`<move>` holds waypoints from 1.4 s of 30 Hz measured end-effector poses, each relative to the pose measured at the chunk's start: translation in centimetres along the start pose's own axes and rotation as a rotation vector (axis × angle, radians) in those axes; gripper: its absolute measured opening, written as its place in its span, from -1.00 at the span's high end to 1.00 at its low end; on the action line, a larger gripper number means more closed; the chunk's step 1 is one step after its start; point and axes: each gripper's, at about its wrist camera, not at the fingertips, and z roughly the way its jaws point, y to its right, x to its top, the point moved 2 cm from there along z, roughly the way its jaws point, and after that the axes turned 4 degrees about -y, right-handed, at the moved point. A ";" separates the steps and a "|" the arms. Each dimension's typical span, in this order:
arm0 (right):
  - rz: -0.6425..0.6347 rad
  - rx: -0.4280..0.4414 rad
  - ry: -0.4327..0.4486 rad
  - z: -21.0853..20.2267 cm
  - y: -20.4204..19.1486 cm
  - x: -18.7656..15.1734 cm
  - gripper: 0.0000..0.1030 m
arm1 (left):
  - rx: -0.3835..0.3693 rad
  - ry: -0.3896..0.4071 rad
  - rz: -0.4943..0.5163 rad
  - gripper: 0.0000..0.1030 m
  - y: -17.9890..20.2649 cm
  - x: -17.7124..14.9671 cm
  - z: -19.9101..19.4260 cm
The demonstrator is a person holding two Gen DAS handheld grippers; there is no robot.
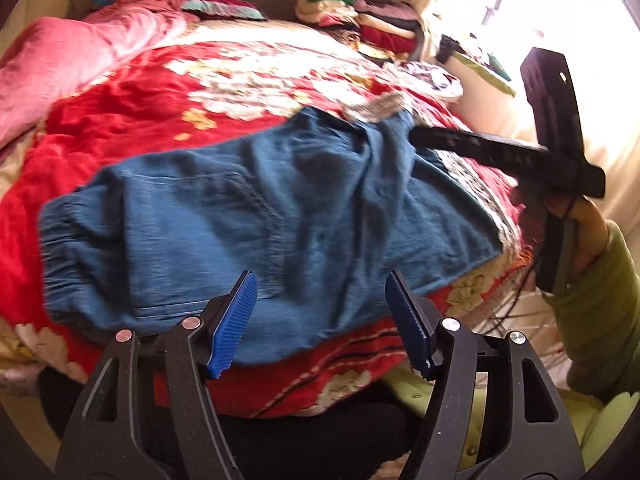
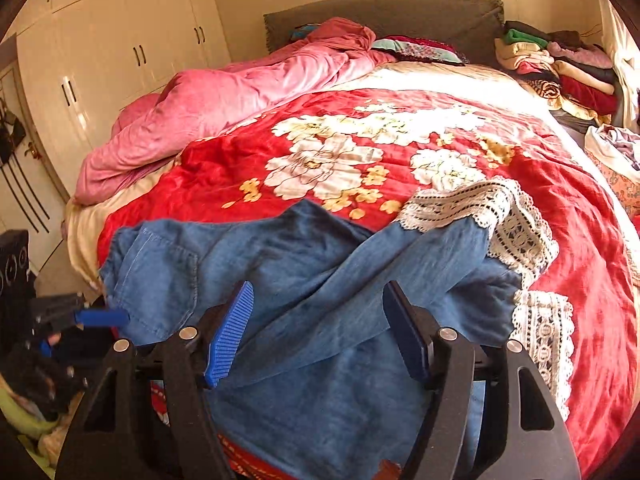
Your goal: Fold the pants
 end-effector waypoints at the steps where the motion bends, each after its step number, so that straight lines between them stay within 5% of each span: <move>1: 0.001 -0.005 0.002 0.2 0.3 0.3 -0.28 | -0.017 -0.013 0.002 -0.14 0.3 0.1 0.5; 13: -0.015 -0.131 -0.038 5.1 3.1 6.6 -0.28 | -0.132 -0.149 0.015 -0.05 2.2 3.6 7.3; 23: 0.036 -0.267 -0.222 13.5 7.4 7.7 -0.27 | -0.140 -0.142 0.028 0.11 3.1 4.1 9.4; 26: 0.025 -0.282 -0.210 14.2 8.2 7.3 0.32 | -0.158 -0.137 0.013 0.11 3.1 3.9 9.3; 28: 0.041 -0.257 -0.176 13.3 8.7 7.2 0.69 | -0.167 -0.133 0.005 0.11 2.8 3.9 9.4; 30: 0.072 -0.212 -0.127 11.7 9.1 7.0 0.77 | -0.172 -0.130 0.001 0.11 2.5 3.9 9.2; 40: 0.266 -0.126 0.075 0.4 10.9 4.3 0.77 | -0.166 -0.107 0.010 0.10 2.6 3.5 8.0; 42: 0.306 -0.125 0.105 -1.5 11.5 3.4 0.77 | -0.145 -0.103 0.030 0.34 3.1 3.4 7.8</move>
